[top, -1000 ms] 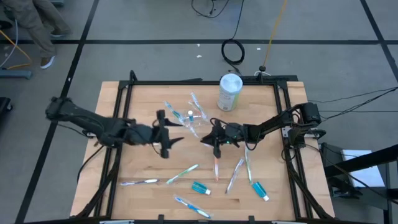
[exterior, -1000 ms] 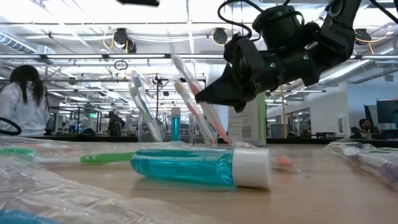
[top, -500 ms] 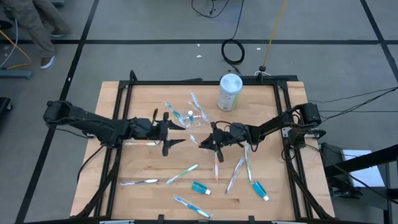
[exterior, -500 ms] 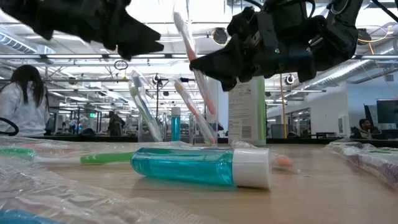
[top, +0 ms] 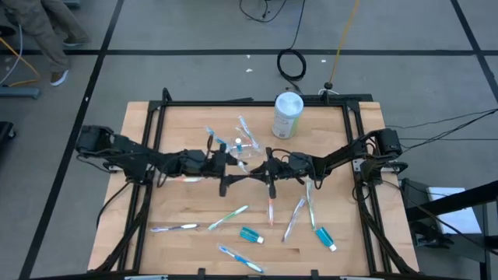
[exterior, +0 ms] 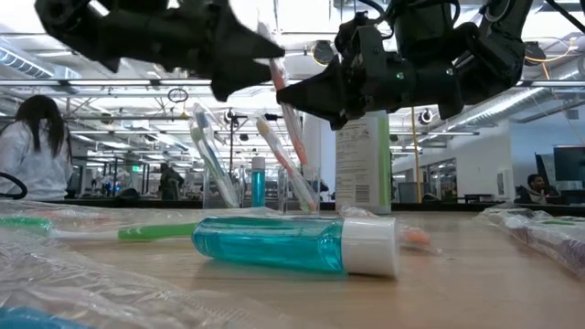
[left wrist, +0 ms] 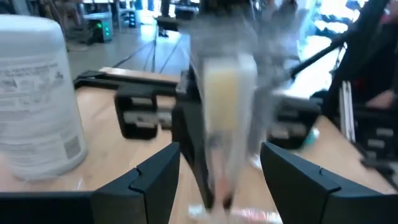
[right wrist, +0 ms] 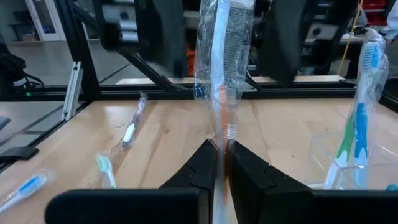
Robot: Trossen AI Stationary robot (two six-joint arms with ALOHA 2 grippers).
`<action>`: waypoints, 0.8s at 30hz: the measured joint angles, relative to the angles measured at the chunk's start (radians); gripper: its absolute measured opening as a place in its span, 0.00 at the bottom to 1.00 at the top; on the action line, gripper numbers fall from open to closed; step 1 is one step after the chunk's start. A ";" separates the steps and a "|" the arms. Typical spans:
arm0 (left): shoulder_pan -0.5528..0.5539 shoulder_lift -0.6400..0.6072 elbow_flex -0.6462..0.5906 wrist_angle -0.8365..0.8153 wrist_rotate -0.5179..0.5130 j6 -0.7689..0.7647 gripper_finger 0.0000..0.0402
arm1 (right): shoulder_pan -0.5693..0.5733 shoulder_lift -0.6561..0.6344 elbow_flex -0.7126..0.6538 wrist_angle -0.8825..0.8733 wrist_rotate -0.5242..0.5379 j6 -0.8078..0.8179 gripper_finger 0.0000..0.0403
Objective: Pick & Place toothbrushing station
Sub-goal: Put the orange toothbrush into the transparent organizer
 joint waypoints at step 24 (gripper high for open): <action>0.003 0.021 0.064 -0.135 0.000 -0.019 0.04 | 0.000 0.000 0.000 -0.023 0.004 -0.007 0.18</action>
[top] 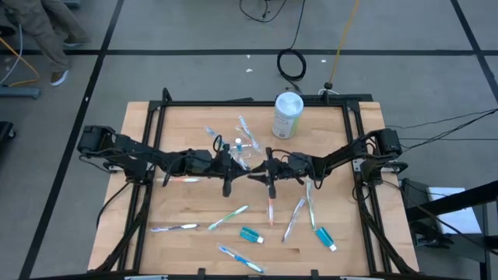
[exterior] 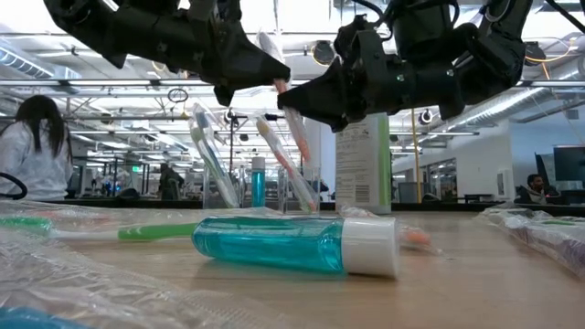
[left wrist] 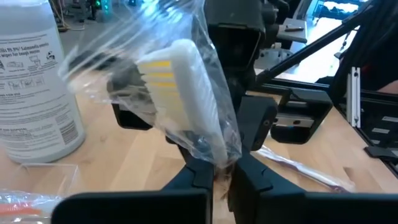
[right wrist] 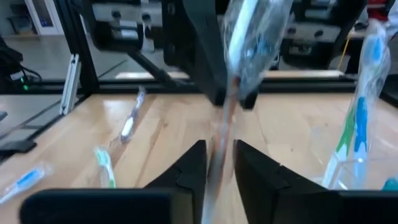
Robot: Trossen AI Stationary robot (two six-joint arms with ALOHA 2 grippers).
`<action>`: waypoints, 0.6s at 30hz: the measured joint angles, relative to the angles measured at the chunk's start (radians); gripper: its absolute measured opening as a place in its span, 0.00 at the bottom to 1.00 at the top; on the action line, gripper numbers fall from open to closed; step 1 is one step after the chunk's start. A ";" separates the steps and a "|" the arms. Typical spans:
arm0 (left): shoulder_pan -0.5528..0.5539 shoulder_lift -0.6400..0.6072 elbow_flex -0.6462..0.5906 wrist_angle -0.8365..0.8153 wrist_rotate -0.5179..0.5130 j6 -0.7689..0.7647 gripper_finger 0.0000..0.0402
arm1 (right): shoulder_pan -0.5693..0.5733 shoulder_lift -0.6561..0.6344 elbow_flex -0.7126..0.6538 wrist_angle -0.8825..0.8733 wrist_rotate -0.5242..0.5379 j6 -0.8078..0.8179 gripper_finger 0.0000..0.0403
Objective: Pick & Place toothbrushing station
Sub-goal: Put the orange toothbrush into the transparent organizer
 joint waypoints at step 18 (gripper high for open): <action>0.006 -0.423 -0.001 -0.465 -0.133 0.111 0.03 | 0.004 0.000 0.000 -0.136 0.000 0.033 0.35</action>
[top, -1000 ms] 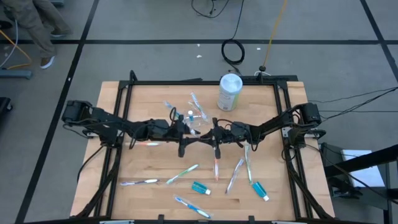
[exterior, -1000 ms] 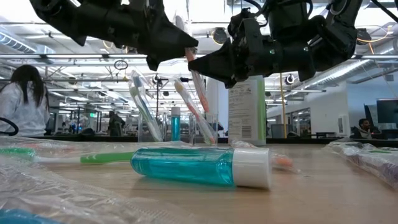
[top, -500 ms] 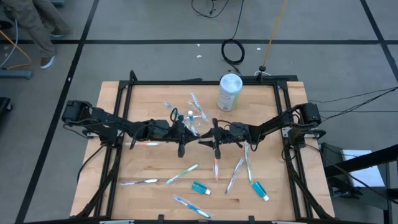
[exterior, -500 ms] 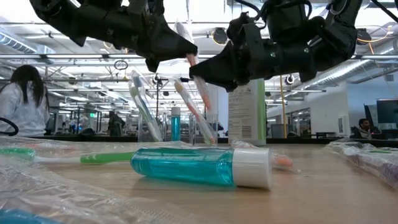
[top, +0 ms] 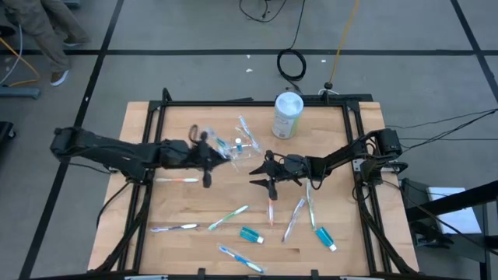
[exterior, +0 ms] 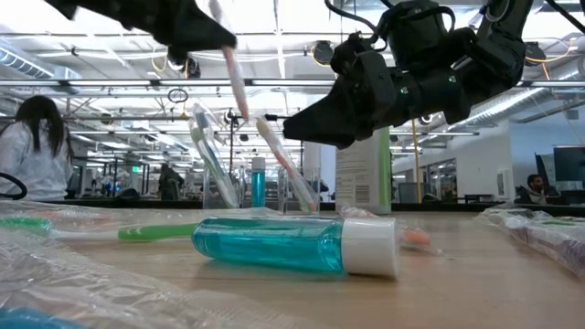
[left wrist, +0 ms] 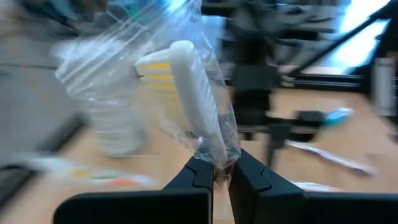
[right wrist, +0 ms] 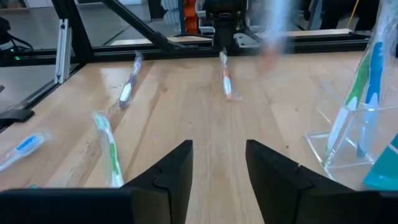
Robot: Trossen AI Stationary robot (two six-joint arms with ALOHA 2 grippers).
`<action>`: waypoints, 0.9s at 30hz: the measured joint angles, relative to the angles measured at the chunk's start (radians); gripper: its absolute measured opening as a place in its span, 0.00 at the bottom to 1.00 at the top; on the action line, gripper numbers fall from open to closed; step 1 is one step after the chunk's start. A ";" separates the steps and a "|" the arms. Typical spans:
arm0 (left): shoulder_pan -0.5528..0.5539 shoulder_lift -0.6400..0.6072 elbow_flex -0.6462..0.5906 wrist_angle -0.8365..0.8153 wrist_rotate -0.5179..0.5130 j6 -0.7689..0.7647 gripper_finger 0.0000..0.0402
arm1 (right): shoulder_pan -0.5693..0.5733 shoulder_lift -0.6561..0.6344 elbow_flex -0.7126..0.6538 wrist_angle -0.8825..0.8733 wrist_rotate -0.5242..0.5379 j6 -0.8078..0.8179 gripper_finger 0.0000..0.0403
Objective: Pick & Place toothbrushing station
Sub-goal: Put the orange toothbrush into the transparent organizer
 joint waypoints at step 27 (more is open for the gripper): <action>0.158 0.218 0.000 -0.030 -0.270 -0.182 0.08 | 0.000 0.000 0.000 0.001 0.000 -0.007 0.35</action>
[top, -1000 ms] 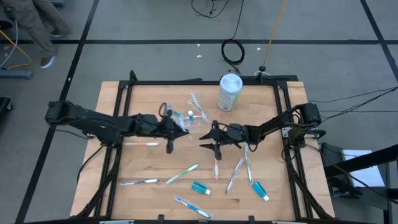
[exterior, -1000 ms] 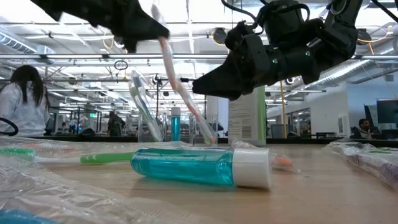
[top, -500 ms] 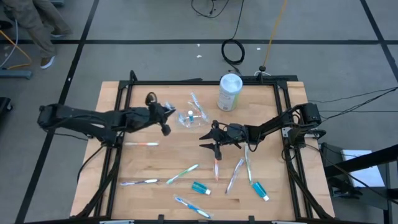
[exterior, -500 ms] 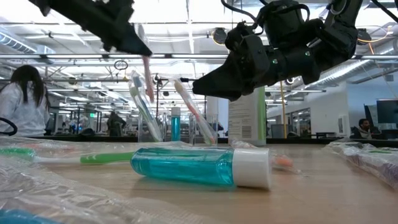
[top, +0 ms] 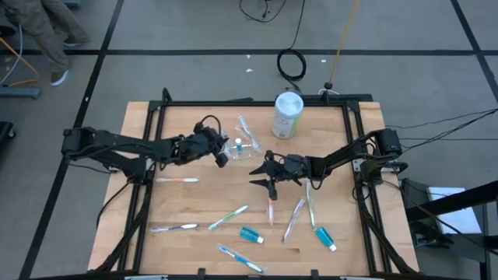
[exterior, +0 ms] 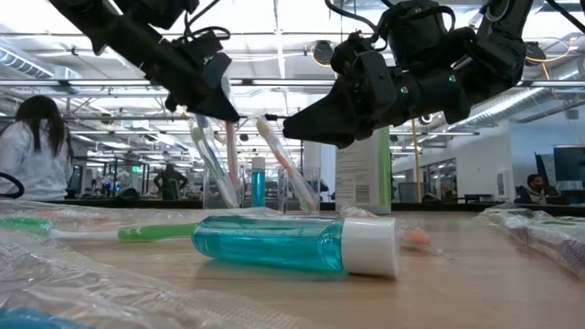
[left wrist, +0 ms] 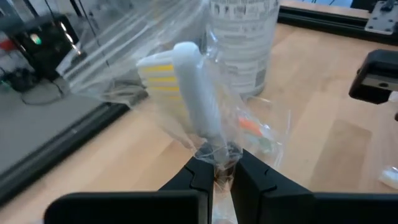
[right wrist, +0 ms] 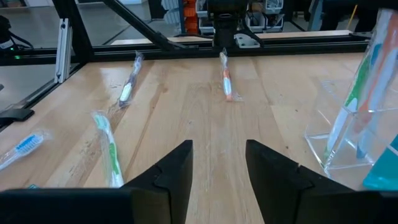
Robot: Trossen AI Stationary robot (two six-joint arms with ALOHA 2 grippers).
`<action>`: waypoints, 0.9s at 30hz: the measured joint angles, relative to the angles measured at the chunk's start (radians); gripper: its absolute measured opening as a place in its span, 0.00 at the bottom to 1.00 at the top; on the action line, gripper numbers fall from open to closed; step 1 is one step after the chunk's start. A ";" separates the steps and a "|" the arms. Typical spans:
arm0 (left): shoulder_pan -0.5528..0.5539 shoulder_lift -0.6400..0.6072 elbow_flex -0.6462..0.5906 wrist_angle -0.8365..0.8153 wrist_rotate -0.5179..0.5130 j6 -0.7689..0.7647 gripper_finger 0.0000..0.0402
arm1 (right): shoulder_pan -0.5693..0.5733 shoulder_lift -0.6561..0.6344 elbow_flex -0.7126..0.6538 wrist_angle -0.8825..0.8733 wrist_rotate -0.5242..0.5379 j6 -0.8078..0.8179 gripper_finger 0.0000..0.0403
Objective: Pick & Place toothbrushing station
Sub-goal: Put the orange toothbrush into the transparent organizer
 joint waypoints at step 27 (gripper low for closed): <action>0.021 0.056 0.000 -0.105 0.016 -0.007 0.21 | 0.000 0.000 0.000 0.000 0.000 0.000 0.35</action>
